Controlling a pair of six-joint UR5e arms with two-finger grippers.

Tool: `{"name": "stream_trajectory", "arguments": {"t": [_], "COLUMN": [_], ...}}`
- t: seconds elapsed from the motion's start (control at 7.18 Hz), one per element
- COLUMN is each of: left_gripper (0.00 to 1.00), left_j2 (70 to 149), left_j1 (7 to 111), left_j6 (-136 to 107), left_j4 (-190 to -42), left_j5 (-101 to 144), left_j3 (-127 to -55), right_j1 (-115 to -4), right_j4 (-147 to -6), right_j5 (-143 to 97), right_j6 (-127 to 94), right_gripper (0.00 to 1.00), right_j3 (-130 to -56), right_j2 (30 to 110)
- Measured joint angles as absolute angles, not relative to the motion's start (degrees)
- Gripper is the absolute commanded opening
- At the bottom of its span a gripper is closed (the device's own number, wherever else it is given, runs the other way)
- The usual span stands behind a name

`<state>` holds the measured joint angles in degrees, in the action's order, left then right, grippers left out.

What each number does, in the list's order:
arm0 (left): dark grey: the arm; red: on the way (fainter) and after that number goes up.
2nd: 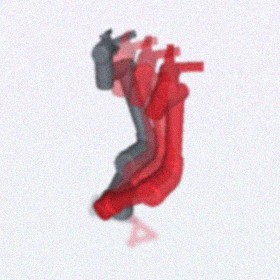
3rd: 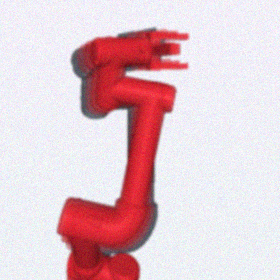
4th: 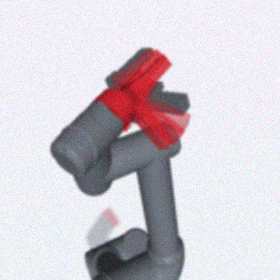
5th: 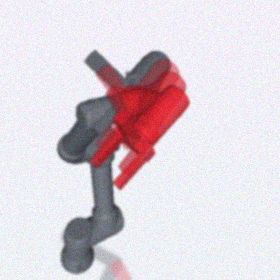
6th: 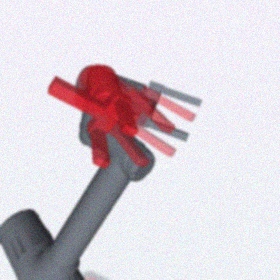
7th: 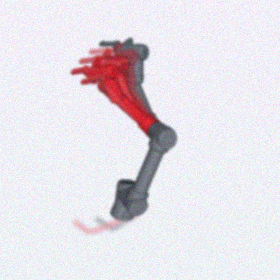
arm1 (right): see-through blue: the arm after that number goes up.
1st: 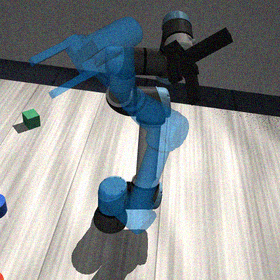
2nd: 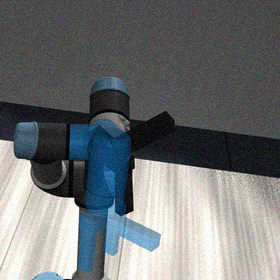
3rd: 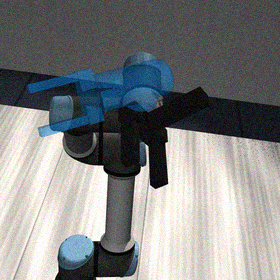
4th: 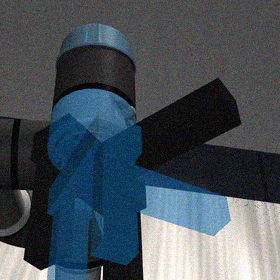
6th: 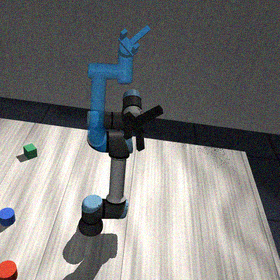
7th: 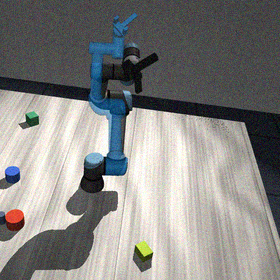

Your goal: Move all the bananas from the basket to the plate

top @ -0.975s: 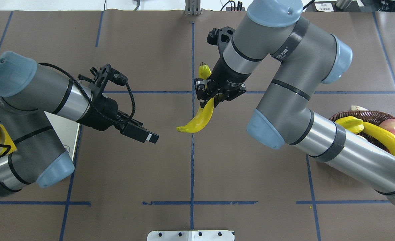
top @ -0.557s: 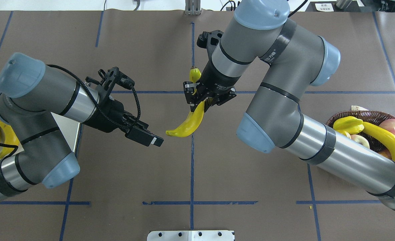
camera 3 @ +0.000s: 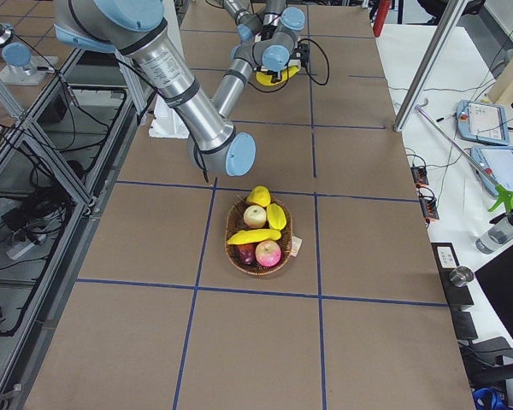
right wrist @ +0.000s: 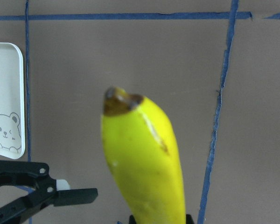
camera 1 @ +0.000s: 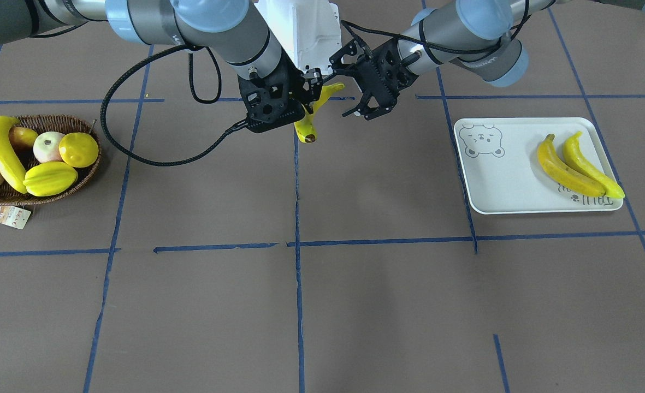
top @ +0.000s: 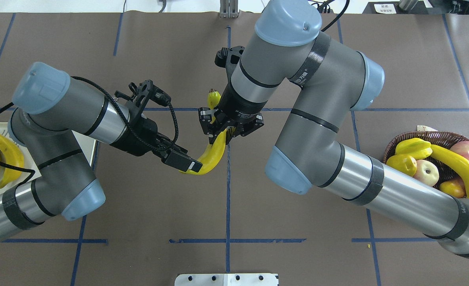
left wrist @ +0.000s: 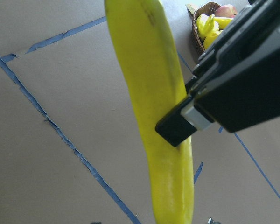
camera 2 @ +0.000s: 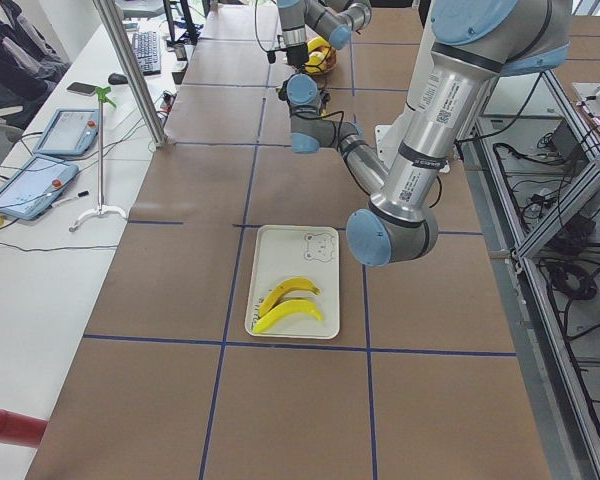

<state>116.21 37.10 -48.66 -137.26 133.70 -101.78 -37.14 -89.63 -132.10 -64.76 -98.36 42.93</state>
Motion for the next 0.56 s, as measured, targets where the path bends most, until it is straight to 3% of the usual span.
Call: {"name": "stream_trajectory", "arguments": {"t": [0.28, 0.56], "left_gripper": [0.73, 0.46], "left_j2": [116.3, 116.3], "left_j1": [36.3, 35.5], "left_j6": [-48.8, -48.9], "left_j4": [-137.3, -137.4], "left_j5": [133.8, 134.1], "left_j3": [-101.9, -102.2], "right_j1": [-37.0, -36.9], "right_j4": [-88.6, -87.9], "right_j5": [-132.0, -131.9], "right_j6": [-64.9, -65.2], "right_gripper": [0.03, 0.04], "right_j3": [-98.3, -98.3], "right_j2": [42.8, 42.8]}}
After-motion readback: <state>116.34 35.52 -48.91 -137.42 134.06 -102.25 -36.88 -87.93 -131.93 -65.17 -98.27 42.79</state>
